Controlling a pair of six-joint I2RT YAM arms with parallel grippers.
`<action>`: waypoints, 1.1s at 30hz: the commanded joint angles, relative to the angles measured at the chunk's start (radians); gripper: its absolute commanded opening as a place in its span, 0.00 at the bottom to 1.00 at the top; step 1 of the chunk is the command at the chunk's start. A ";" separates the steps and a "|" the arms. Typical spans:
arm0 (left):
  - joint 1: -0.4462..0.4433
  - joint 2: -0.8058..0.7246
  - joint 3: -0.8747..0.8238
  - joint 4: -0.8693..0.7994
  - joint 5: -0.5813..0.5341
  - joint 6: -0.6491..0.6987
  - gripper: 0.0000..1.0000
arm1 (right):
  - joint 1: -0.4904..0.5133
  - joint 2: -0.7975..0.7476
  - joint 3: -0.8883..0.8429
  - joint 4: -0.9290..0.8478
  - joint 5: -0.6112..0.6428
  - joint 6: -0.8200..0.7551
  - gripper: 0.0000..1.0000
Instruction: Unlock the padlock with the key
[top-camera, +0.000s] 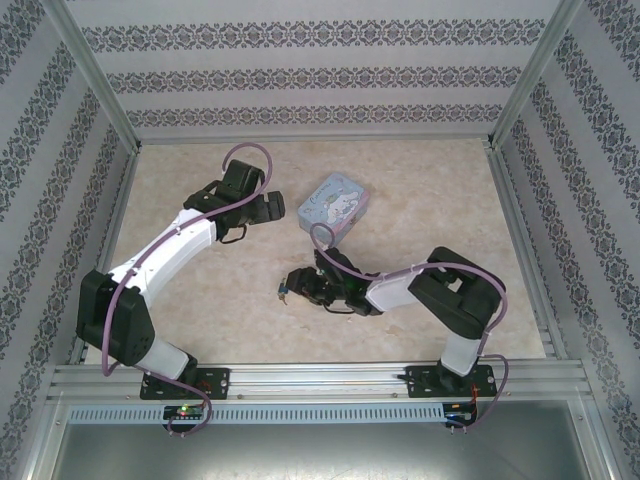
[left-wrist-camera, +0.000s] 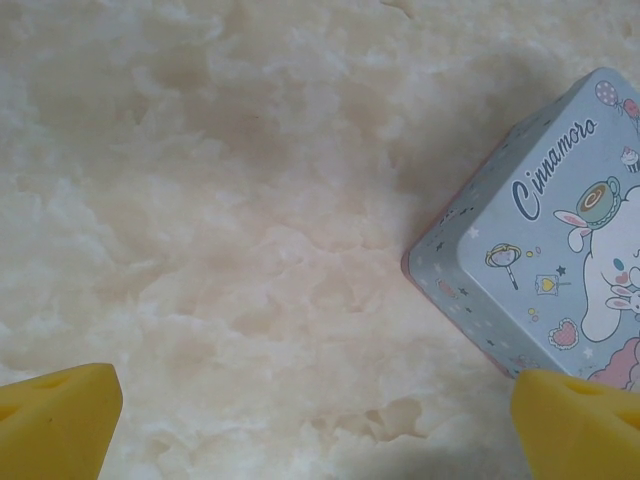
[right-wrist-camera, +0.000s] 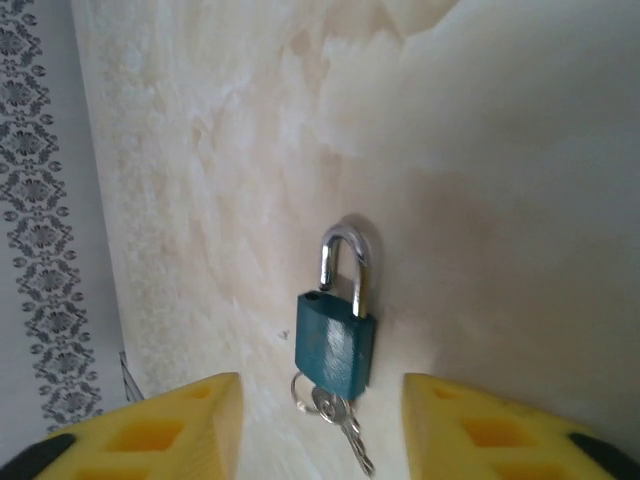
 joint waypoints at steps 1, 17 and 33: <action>0.009 -0.048 -0.004 -0.033 -0.020 0.019 1.00 | -0.013 -0.097 -0.045 -0.021 0.018 -0.019 0.55; 0.019 -0.279 -0.216 0.230 -0.399 0.235 1.00 | -0.334 -0.732 0.110 -0.801 0.279 -0.465 0.98; 0.214 -0.178 -0.642 0.950 -0.459 0.589 1.00 | -0.733 -0.614 0.003 -0.533 0.762 -0.879 0.98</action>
